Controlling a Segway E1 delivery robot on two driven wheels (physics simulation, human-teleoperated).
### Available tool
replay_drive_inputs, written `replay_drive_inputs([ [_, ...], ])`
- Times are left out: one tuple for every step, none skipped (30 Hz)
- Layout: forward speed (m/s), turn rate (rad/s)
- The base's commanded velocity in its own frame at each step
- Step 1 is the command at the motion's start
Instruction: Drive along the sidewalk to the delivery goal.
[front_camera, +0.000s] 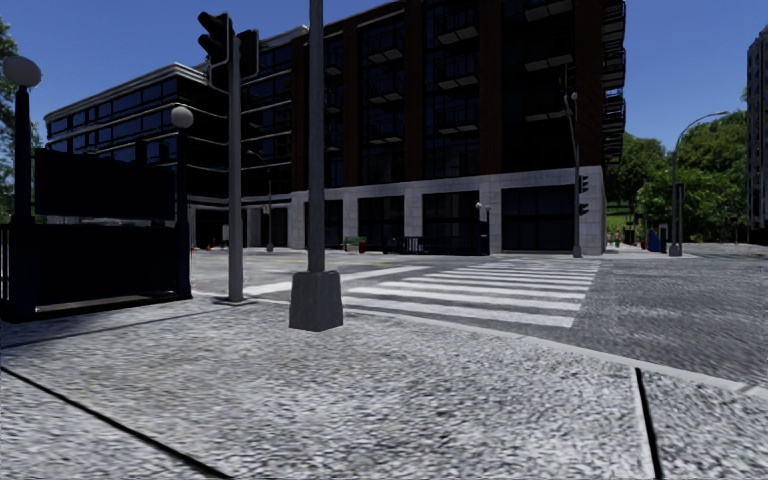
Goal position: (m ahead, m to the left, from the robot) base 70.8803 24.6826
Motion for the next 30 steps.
replay_drive_inputs([
  [2.00,-0.43],
  [2.00,-0.43],
  [2.00,-0.42],
  [2.00,-0.42],
  [2.00,-0.42],
  [2.00,-0.42],
  [2.00,-0.42],
  [2.00,-0.42],
  [2.00,-0.37],
  [2.00,-0.37],
  [2.00,-0.12],
  [2.00,0.00],
  [2.00,0.00],
  [2.00,0.00],
  [2.00,0.00],
  [2.00,0.00],
  [2.00,0.00],
  [2.00,0.00],
  [2.00,-0.01],
  [2.00,-0.16],
  [2.00,-0.16],
  [2.00,-0.25],
  [2.00,-0.29],
  [2.00,-0.30],
  [2.00,-0.30],
  [2.00,-0.32],
  [2.00,-0.35],
  [2.00,-0.37],
  [2.00,-0.37],
  [2.00,-0.38],
])
